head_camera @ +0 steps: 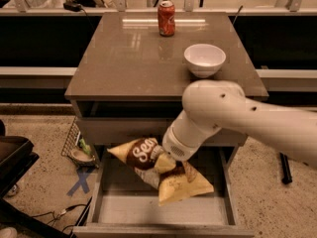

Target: Pick brown chip bag from middle drawer and place on counter

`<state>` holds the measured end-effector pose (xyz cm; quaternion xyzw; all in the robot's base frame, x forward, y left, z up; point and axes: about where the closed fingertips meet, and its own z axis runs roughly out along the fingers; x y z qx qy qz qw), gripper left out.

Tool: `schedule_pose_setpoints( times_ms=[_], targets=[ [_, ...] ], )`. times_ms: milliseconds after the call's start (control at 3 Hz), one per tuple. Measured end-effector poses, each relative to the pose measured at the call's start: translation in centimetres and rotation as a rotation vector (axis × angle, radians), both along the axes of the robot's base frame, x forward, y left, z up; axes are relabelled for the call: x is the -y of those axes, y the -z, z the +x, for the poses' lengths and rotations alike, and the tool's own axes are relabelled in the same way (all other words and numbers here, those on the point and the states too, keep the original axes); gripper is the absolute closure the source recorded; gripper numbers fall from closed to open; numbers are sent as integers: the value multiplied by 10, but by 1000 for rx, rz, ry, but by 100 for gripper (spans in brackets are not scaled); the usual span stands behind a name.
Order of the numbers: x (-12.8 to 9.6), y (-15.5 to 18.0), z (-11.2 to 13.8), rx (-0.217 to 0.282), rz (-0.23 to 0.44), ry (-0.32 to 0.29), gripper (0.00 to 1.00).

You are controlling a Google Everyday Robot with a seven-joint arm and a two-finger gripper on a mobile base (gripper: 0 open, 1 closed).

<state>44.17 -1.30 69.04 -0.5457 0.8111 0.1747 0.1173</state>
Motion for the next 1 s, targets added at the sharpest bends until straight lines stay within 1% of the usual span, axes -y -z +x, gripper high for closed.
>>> schedule_pose_setpoints(
  times_ms=[333,667,1000],
  targets=[
    [-8,-74,14,63,-32,24,100],
    [-22,-159,43,152,-72,26,100],
    [-50,-230,83,265,-70,-25,100]
  ],
)
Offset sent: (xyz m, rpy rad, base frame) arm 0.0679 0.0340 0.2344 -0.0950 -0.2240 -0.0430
